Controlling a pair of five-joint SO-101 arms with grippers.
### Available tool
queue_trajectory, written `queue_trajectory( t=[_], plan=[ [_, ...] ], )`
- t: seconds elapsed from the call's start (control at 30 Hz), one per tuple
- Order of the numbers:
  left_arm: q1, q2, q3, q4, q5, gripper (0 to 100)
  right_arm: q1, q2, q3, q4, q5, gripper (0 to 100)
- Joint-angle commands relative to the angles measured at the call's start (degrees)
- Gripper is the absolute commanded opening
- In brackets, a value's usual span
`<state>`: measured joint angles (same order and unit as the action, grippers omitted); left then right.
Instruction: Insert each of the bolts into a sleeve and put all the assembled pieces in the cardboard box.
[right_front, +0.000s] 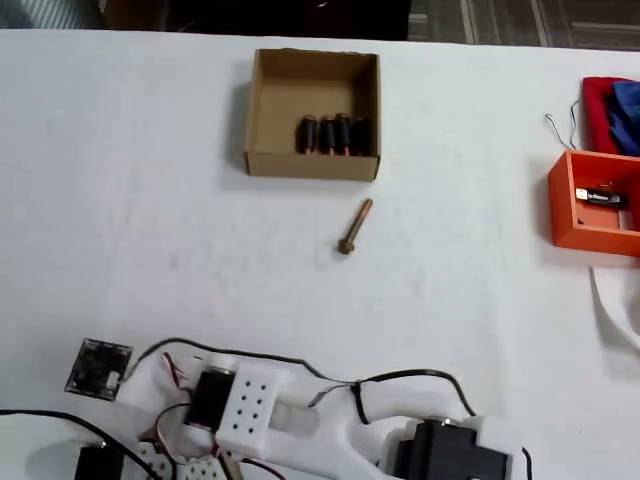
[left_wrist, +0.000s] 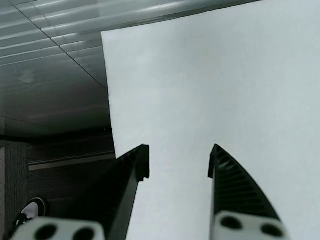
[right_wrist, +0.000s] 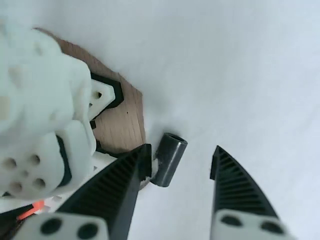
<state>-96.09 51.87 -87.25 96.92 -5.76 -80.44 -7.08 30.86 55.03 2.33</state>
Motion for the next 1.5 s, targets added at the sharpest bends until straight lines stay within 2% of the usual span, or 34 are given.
queue_trajectory(
  t=[0.0, 0.1, 0.27, 0.47, 0.6, 0.83, 1.03, 1.23, 1.47],
  plan=[
    [-1.67, -0.26, -1.89, -2.11, 2.99, 22, 0.66, -0.13, 0.62, -0.92, -0.79, 18.3],
    [-1.76, -0.26, -2.07, -3.25, 3.16, 22, 0.66, 0.66, 2.11, -1.54, -0.79, 17.8],
    [-1.76, -0.70, -2.15, -3.25, 3.25, 22, 2.33, 8.31, 3.34, -5.85, -0.70, 10.6],
    [-1.76, -0.62, -2.15, -3.25, 3.25, 22, 2.86, 11.47, -0.18, -4.26, -0.62, 13.6],
    [-1.76, -0.70, -2.15, -3.25, 3.25, 22, 3.38, 11.47, -0.09, -4.18, 3.60, 14.0],
    [-1.58, -0.70, -2.15, -3.25, 3.25, 22, 14.55, 11.56, -0.18, -4.53, 8.88, 13.9],
    [-1.32, -0.70, -2.15, -3.25, 3.25, 22, 20.97, 11.56, -0.44, -4.62, 12.31, 13.9],
    [-1.23, -0.70, -2.15, -3.08, 3.25, 22, 22.73, 11.56, -0.44, -7.52, 16.26, 14.0],
    [-1.23, -0.53, -2.15, -2.81, 3.25, 22, 22.73, 11.56, -0.44, -11.82, 16.62, 14.0]
  ],
)
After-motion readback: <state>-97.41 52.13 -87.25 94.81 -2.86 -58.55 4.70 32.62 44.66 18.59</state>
